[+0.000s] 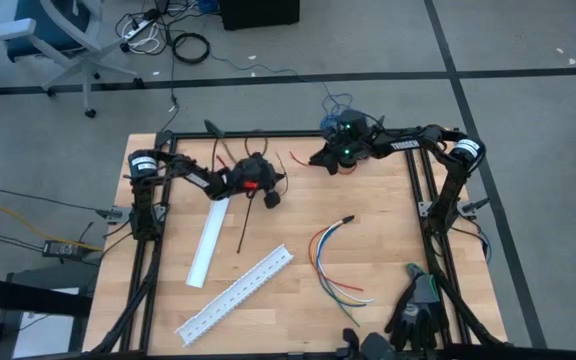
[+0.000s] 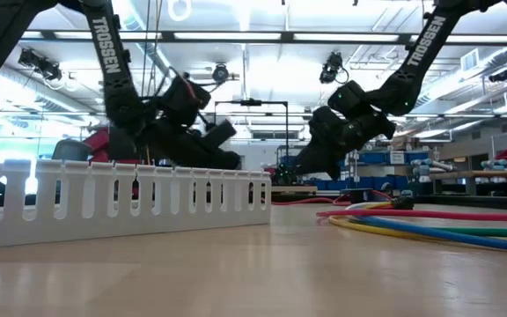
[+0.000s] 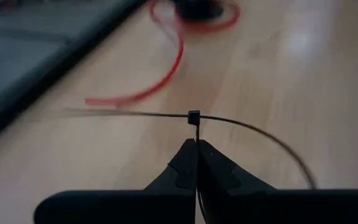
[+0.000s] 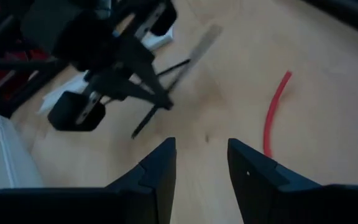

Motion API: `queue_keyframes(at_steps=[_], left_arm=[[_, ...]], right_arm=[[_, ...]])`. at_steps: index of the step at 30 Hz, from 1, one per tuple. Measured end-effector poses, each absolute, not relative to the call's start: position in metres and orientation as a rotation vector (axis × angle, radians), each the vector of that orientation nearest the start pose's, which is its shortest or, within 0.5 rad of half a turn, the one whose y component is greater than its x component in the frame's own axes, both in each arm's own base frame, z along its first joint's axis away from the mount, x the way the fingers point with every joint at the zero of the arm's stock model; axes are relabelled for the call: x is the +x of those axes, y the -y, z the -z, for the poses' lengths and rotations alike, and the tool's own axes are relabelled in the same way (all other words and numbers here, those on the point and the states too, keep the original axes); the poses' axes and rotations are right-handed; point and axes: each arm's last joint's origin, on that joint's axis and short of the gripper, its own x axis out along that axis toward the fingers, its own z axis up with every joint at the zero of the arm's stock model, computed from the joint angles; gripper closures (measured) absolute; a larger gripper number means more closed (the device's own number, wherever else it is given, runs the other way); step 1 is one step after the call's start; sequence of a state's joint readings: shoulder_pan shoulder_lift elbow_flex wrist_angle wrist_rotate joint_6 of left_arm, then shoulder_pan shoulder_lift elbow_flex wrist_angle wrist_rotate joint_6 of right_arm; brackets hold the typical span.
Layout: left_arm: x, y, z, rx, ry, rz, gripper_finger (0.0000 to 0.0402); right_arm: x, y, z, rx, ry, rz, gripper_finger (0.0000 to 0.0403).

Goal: Ziptie cables
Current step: Wrap the right black zip tie

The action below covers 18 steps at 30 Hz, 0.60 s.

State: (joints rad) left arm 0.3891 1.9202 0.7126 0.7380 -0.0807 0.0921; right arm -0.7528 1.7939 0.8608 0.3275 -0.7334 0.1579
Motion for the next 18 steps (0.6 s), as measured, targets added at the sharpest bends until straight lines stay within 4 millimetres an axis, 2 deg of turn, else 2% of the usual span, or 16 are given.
queue_keyframes(at_steps=[4, 10, 18], left_arm=[[0.327, -0.147, -0.108, -0.064, -0.632, -0.467, 0.039], [0.343, -0.164, -0.131, -0.123, -0.782, -0.496, 0.0381], [0.355, -0.169, -0.155, -0.135, -0.847, -0.482, 0.0318]], right_arm=[[0.268, 0.219, -0.148, 0.564, -0.456, 0.042, 0.0269], [0.273, 0.213, -0.148, 0.544, -0.462, 0.018, 0.0269], [0.276, 0.209, -0.148, 0.538, -0.466, 0.001, 0.027]])
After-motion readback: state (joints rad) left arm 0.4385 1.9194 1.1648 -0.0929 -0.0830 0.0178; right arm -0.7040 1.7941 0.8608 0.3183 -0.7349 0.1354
